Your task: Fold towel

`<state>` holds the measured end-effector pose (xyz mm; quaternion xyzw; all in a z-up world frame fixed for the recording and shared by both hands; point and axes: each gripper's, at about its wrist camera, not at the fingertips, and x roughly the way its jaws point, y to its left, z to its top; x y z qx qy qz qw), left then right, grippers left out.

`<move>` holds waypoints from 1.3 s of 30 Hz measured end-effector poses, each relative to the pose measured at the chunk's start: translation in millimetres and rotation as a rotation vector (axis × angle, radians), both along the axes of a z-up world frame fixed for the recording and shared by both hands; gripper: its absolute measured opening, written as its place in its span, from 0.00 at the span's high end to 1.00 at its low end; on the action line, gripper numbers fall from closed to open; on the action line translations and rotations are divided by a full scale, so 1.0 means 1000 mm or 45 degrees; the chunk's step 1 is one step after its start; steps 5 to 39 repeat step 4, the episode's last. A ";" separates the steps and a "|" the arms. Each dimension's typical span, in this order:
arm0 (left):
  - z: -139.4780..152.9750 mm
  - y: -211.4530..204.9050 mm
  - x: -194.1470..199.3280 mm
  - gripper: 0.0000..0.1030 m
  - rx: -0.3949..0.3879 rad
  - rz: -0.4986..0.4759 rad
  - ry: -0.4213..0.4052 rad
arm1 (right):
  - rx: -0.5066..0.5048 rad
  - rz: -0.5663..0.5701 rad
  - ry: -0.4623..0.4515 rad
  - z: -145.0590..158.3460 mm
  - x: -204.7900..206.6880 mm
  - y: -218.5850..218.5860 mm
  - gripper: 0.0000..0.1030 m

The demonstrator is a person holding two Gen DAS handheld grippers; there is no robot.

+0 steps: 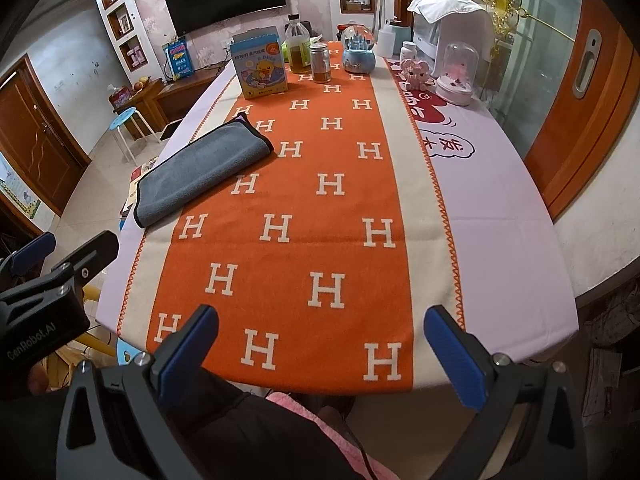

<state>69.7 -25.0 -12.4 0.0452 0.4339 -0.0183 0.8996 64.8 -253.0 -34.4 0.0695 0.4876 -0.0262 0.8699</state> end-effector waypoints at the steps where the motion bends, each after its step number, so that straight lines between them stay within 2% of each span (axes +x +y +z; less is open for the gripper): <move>1: 0.000 0.000 0.000 0.01 0.000 0.000 0.000 | 0.000 0.000 0.000 0.000 0.000 0.000 0.00; 39: -0.002 0.000 0.000 0.01 -0.001 0.000 0.000 | 0.001 0.000 0.000 0.000 0.000 0.000 0.00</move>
